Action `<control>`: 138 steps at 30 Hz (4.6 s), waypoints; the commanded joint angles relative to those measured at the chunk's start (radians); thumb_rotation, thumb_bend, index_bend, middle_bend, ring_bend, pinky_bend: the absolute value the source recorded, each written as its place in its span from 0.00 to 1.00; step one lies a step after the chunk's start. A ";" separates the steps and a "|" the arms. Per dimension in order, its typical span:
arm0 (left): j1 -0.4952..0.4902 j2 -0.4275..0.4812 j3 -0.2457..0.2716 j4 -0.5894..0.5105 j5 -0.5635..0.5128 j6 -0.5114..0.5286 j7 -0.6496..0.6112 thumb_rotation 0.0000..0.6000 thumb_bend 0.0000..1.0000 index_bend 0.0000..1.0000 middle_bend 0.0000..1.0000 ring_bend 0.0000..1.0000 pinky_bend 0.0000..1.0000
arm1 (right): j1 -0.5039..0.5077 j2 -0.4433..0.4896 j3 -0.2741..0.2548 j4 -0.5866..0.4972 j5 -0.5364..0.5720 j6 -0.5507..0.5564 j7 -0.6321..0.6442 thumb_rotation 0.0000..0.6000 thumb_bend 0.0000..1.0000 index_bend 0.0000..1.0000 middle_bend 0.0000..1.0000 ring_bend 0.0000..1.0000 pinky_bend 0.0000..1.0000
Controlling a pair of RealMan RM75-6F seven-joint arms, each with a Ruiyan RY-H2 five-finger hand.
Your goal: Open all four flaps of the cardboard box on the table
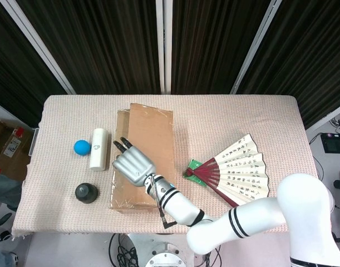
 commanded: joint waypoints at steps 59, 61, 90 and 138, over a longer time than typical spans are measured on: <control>-0.928 -0.232 -0.309 -0.262 0.111 -0.774 0.060 0.97 0.07 0.17 0.17 0.05 0.14 | -1.657 0.344 -0.292 0.514 -1.189 0.798 1.469 1.00 0.31 0.00 0.00 0.00 0.00; -0.981 -0.276 -0.320 -0.230 0.069 -0.825 0.035 0.96 0.07 0.17 0.18 0.05 0.14 | -1.663 0.339 -0.289 0.523 -1.191 0.799 1.484 1.00 0.32 0.00 0.00 0.00 0.00; -1.179 -0.295 -0.202 -0.068 -0.005 -1.008 0.066 0.54 0.46 0.35 0.31 0.05 0.14 | -1.719 0.297 -0.241 0.599 -1.226 0.827 1.595 1.00 0.33 0.00 0.00 0.00 0.00; -1.159 0.026 -0.180 -0.303 -0.128 -0.997 0.284 0.54 0.59 0.49 0.43 0.07 0.14 | -1.684 0.282 -0.220 0.613 -1.246 0.756 1.598 1.00 0.31 0.00 0.00 0.00 0.00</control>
